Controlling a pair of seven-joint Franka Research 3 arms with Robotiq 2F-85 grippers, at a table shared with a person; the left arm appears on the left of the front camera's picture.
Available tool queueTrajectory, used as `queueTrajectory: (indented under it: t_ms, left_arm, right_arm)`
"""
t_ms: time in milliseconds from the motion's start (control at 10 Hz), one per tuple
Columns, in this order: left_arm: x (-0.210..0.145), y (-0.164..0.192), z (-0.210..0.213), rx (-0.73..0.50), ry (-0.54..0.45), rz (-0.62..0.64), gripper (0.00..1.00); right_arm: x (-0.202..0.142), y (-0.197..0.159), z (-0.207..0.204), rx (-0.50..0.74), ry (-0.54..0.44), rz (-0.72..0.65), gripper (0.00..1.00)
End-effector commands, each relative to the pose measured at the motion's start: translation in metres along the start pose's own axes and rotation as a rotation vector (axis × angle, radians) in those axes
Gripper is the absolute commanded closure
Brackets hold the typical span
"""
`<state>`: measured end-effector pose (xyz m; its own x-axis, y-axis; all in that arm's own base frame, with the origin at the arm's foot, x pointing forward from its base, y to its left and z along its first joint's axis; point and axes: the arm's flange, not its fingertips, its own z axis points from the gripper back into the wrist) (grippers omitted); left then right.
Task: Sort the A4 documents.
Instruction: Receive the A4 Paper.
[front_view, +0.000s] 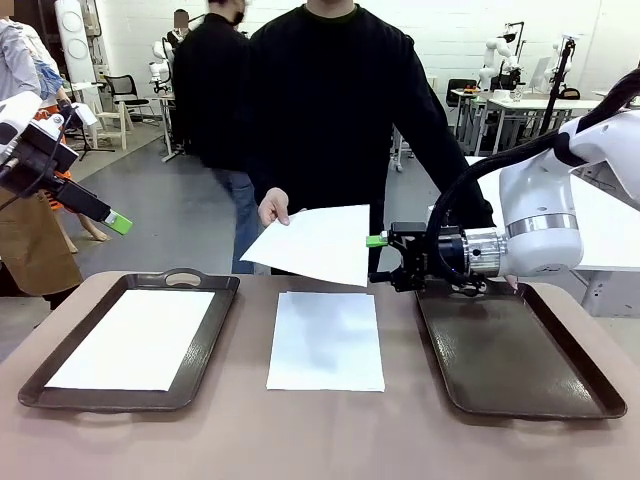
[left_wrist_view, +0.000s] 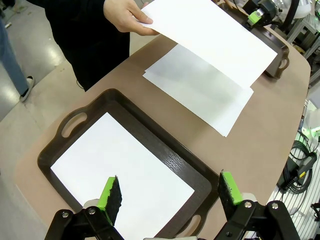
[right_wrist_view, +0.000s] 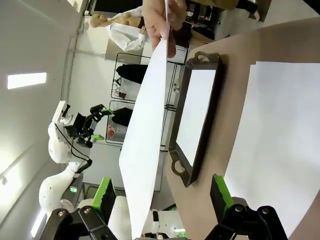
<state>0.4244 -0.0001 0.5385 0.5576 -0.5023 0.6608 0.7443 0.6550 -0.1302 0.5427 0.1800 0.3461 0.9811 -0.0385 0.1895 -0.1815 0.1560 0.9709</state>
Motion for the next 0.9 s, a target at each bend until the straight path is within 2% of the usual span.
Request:
queueTrajectory:
  t_ms: [0, 300, 800]
  left_arm:
    - [0.000, 0.000, -0.001, -0.008, -0.016, -0.012, 0.00]
    - [0.000, 0.000, -0.001, -0.008, -0.016, -0.012, 0.00]
    - [0.000, 0.000, -0.001, -0.008, -0.016, -0.012, 0.00]
  right_arm:
    - [0.015, 0.000, -0.013, 0.018, -0.055, -0.044, 0.00]
    - [0.030, -0.001, -0.013, 0.039, -0.090, -0.083, 0.00]
    - [0.035, 0.005, -0.026, 0.057, -0.049, -0.086, 0.00]
